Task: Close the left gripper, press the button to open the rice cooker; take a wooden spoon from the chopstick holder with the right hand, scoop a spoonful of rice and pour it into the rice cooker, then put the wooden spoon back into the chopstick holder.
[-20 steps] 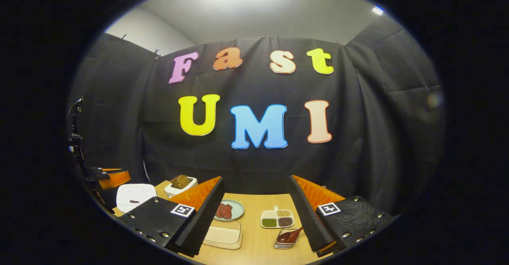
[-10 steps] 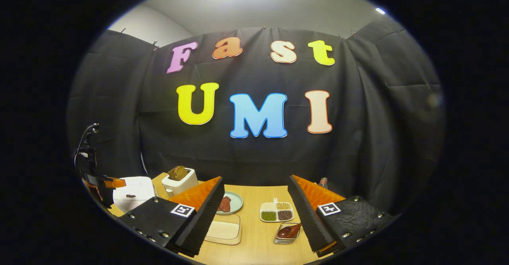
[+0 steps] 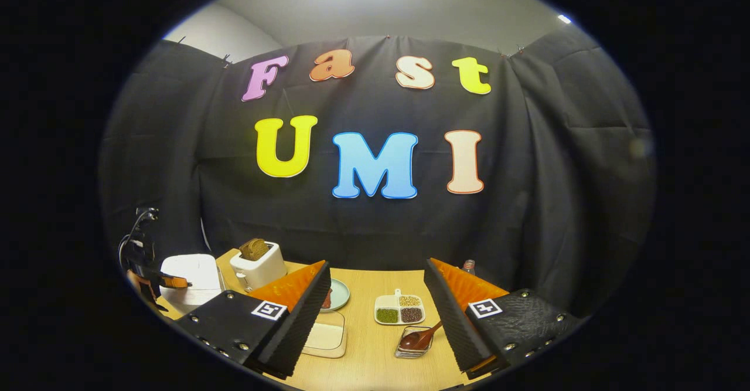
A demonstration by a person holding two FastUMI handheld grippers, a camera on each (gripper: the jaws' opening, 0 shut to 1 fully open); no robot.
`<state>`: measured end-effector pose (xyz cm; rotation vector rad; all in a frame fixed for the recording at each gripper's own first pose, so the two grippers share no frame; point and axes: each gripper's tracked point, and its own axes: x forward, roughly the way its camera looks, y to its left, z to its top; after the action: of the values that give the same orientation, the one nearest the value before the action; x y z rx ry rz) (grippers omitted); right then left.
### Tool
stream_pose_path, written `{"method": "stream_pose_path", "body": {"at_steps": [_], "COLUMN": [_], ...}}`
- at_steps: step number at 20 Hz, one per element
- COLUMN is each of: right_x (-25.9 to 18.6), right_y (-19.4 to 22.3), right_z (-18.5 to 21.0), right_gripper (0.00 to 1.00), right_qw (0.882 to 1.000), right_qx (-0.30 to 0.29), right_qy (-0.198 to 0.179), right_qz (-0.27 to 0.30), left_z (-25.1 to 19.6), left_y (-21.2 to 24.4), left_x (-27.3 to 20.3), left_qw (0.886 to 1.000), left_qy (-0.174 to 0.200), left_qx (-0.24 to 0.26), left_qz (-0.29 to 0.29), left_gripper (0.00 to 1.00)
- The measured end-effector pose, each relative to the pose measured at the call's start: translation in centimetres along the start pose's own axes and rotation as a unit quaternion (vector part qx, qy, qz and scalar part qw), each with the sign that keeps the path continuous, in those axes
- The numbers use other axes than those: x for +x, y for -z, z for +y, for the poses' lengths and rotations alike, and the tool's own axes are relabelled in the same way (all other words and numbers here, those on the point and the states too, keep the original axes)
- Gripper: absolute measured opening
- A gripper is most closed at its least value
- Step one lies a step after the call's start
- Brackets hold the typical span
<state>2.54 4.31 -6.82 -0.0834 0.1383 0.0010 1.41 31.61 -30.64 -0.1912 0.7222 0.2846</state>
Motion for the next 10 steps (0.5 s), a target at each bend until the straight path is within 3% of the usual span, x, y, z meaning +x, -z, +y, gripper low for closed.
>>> {"method": "stream_pose_path", "body": {"at_steps": [1, 4, 7, 10], "right_x": [-0.1, -0.2, -0.3, -0.5], "right_y": [-0.1, -0.5, -0.2, -0.3], "right_z": [0.1, 0.2, 0.1, -0.3], "right_gripper": [0.97, 0.97, 0.97, 0.97], "right_qw": [1.000, 1.000, 1.000, 1.000], "right_qx": [0.000, -0.006, -0.003, 0.008], "right_qy": [-0.001, -0.004, -0.007, -0.007], "right_qz": [-0.002, -0.010, -0.010, -0.014], "left_z": [0.2, -0.4, -2.6, -5.9], "left_y": [-1.0, -7.2, -13.3, -16.0], "left_x": [-0.7, -4.5, -10.6, -15.5], "left_qw": [1.000, 0.992, 0.972, 0.953], "left_qy": [-0.002, -0.016, -0.013, 0.004], "left_qx": [-0.003, 0.003, 0.030, 0.048], "left_qz": [-0.013, -0.128, -0.234, -0.298], "left_gripper": [0.12, 0.10, 0.82, 0.89]}}
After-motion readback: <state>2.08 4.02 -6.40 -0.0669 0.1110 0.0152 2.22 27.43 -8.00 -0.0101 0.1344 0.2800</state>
